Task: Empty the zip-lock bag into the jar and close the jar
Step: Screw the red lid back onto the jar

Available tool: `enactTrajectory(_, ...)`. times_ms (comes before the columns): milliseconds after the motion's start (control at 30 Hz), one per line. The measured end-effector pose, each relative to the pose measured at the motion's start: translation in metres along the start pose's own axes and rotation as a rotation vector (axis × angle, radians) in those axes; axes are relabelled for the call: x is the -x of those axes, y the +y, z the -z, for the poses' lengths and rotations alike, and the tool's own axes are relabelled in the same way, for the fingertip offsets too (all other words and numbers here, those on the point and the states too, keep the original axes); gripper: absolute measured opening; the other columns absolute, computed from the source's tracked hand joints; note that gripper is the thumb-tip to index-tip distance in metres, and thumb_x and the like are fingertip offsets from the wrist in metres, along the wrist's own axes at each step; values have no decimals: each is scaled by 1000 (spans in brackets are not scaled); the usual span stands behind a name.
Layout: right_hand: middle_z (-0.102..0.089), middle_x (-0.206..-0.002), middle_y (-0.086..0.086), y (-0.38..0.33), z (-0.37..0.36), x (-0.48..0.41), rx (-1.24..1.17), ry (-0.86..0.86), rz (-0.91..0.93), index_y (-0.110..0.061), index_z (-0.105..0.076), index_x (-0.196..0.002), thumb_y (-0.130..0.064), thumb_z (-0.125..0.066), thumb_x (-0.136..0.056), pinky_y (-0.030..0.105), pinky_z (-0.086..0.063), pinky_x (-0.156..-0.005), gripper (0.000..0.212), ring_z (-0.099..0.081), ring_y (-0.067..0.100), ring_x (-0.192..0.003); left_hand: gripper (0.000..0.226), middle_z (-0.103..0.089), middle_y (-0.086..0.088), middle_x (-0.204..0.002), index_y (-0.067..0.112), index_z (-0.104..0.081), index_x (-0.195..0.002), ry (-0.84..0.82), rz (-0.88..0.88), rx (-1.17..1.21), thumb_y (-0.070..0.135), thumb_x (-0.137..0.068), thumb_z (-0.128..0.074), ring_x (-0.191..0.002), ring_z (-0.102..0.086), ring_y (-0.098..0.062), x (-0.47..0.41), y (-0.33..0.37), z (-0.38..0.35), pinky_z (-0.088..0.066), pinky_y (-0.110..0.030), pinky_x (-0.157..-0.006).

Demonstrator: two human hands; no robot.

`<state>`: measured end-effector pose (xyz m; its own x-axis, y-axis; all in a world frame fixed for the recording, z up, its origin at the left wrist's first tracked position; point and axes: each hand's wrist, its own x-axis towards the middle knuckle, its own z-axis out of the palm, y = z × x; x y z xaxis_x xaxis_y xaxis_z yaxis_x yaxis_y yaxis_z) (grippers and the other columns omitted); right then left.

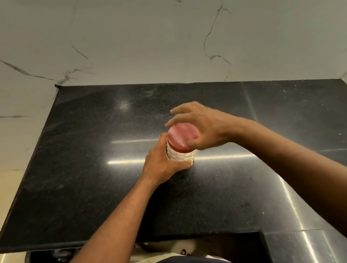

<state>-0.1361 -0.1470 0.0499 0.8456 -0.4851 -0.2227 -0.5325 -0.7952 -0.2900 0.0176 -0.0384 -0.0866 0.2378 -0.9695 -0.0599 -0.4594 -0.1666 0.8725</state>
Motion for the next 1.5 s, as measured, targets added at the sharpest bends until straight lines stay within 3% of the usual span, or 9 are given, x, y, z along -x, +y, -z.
enactTrajectory(200,-59,-142,0,-10,-11,-3,184,-26,29,-43,-58,-143,-36,-75,-76,36,-57,-86,70,-62,23,-117,94,-72,21,-112,54,-44,-133,4,-2,0,62,-55,-96,-101,-71,0,1,2,0,-62,-30,-86)
enactTrajectory(367,-50,-57,-2,-31,1,-30,503,183,-241,-18,-51,-62,-73,-49,-92,30,-42,-51,63,-50,17,-51,96,-70,20,-117,52,-43,-135,-18,14,-11,61,-55,-95,-109,-70,-10,-1,3,1,-60,-38,-90)
enactTrajectory(500,-69,-111,2,-18,8,-27,225,-11,-139,-23,-71,-103,-43,-66,-89,32,-55,-76,25,-64,19,-99,96,-70,22,-116,51,-44,-135,-17,14,-12,62,-54,-94,-106,-70,-6,-2,4,3,-62,-39,-91)
enactTrajectory(600,-40,-162,3,-21,9,-14,110,-269,7,-45,-50,-149,-23,-81,-78,42,-47,-105,80,-45,26,-141,99,-68,22,-118,47,-44,-138,-20,18,-48,65,-55,-93,-109,-69,-6,-2,3,1,-59,-31,-91)
enactTrajectory(800,-74,-106,-1,-26,-16,-8,238,52,-46,-32,-61,-138,-51,-70,-82,37,-60,-72,59,-68,21,-85,87,-73,19,-109,45,-48,-134,21,14,-70,62,-59,-91,-96,-71,-5,2,5,-1,-59,-27,-80)
enactTrajectory(1000,-48,-52,1,-38,-30,-20,476,202,-331,-14,-52,-58,-85,-31,-90,25,-31,-43,80,-47,18,-45,83,-75,15,-105,39,-53,-127,107,3,-100,66,-57,-87,-94,-72,-10,10,8,-11,-58,-31,-78)
enactTrajectory(1100,-73,-94,9,-24,-19,-16,395,118,-240,-17,-70,-92,-77,-31,-97,29,-43,-57,72,-68,25,-77,92,-70,20,-105,44,-45,-135,58,3,-92,65,-57,-90,-97,-70,-10,8,7,-7,-56,-30,-80)
enactTrajectory(1200,-40,-163,4,-13,-2,0,178,-202,-18,-44,-39,-154,-52,-69,-86,37,-52,-90,75,-59,27,-127,97,-67,20,-114,46,-40,-139,29,-14,-82,65,-58,-90,-104,-70,-11,6,8,-3,-60,-37,-88)
enactTrajectory(1500,-55,-117,5,-6,-5,-15,295,-31,-11,-29,-52,-147,-72,-74,-70,27,-42,-62,91,-56,22,-83,84,-61,27,-101,49,-41,-126,21,-12,-77,64,-58,-88,-96,-65,-8,7,11,-3,-57,-32,-83)
